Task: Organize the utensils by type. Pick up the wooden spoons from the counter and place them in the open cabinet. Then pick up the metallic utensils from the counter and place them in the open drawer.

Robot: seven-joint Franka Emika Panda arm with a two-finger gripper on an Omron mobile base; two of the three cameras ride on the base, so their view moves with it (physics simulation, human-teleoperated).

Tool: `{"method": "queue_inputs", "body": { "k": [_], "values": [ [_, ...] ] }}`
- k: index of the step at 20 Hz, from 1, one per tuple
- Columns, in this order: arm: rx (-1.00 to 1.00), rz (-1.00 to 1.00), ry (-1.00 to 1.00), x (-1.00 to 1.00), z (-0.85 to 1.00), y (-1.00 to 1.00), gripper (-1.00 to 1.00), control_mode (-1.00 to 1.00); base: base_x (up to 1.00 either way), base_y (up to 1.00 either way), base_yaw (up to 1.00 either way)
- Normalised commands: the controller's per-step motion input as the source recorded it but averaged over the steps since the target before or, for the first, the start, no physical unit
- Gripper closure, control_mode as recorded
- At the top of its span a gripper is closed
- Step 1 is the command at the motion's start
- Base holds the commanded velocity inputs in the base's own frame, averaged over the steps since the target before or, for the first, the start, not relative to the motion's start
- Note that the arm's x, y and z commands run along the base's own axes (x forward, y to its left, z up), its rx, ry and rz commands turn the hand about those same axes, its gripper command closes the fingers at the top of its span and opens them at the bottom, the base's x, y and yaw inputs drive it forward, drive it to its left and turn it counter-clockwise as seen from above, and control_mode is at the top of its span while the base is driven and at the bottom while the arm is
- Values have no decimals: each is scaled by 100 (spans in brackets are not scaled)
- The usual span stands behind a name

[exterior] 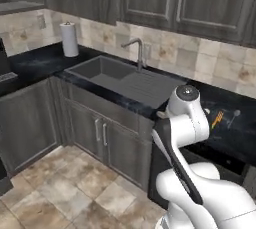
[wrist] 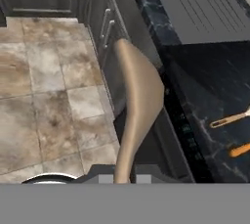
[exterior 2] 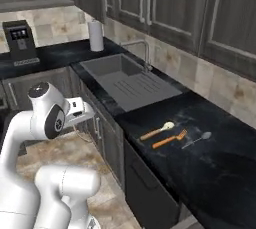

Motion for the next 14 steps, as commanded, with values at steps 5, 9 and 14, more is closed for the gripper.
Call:
{"method": "queue_inputs", "body": {
  "k": [5, 9, 14],
  "values": [
    [0, 0, 0, 0, 0, 0, 100, 100, -6, 6, 89],
    [0, 0, 0, 0, 0, 0, 100, 100, 9, 15, 87],
    [0, 0, 0, 0, 0, 0, 100, 100, 35, 16, 82]
  ]
}}
